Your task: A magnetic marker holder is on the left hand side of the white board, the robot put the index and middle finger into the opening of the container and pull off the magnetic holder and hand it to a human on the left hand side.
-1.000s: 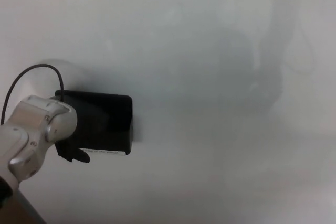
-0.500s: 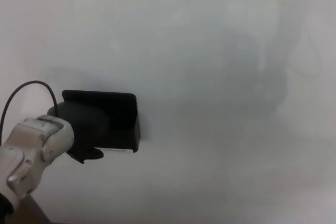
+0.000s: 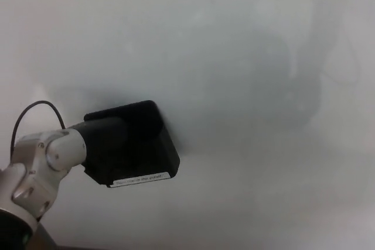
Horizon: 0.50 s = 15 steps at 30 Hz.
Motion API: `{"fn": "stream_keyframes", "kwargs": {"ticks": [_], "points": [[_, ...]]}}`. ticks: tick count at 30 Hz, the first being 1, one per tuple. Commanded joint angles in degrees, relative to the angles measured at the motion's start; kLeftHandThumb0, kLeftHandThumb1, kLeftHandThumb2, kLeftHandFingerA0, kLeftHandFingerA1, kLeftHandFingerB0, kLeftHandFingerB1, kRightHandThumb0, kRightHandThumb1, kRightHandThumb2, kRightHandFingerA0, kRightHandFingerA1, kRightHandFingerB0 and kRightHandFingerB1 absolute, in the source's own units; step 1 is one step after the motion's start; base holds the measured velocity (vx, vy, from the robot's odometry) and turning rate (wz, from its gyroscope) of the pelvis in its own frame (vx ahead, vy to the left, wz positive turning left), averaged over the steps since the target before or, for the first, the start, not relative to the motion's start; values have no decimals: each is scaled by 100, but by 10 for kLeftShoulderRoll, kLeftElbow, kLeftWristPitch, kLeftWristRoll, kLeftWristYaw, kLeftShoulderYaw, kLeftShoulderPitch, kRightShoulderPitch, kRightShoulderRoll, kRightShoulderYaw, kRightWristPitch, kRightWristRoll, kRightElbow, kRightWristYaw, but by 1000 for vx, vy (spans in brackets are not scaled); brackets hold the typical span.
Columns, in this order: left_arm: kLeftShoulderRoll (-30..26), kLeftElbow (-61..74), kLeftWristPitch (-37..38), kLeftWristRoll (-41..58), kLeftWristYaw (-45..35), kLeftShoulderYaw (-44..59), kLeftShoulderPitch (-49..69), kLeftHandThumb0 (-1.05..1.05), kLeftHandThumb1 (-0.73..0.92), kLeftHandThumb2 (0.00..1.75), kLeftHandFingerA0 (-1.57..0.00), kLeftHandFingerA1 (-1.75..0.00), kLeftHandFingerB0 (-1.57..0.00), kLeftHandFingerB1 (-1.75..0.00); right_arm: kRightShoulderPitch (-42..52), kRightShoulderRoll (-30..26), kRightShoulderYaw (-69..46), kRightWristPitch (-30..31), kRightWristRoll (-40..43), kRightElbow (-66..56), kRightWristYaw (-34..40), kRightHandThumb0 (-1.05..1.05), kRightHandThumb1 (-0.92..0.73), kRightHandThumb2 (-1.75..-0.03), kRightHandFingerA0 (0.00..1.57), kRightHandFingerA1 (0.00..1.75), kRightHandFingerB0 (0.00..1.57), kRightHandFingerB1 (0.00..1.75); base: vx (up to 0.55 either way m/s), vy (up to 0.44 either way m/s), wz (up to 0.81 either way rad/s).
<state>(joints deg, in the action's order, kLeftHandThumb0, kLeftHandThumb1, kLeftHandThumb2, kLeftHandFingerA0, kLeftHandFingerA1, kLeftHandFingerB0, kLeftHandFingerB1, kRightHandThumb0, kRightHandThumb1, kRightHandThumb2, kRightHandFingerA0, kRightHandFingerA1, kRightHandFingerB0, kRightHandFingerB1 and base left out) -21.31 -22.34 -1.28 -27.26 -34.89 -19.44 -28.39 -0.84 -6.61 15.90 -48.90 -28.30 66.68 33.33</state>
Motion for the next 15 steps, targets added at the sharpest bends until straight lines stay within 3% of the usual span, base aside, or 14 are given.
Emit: {"fn": "stream_keyframes", "kwargs": {"ticks": [1,4,9,11,15], "points": [[43,-26,-161,207,-157,97,-2,-20,60,93,-96,-155,-76,-131,-9,-14,5,-4,-9,-1,13,-46,-68,-60,90,60,73,52,0,0,0],[52,-11,-202,232,-177,119,8,-18,63,87,-95,-156,-72,-132,-12,-13,7,-3,-11,0,14,-45,-67,-60,89,59,73,51,0,0,0],[76,-7,-244,283,-193,161,23,-14,60,92,-100,-159,-79,-125,-12,-14,8,4,-12,0,15,-46,-68,-60,90,58,73,51,0,0,0],[94,-5,-256,308,-192,184,33,-14,62,84,-95,-158,-84,-126,-14,-15,8,2,-13,1,17,-46,-67,-60,89,58,73,51,0,0,0],[132,-3,-270,349,-183,224,58,-21,70,65,-97,-160,-73,-127,-14,-15,10,1,-15,1,19,-46,-68,-60,88,58,73,51,0,0,0]]}}
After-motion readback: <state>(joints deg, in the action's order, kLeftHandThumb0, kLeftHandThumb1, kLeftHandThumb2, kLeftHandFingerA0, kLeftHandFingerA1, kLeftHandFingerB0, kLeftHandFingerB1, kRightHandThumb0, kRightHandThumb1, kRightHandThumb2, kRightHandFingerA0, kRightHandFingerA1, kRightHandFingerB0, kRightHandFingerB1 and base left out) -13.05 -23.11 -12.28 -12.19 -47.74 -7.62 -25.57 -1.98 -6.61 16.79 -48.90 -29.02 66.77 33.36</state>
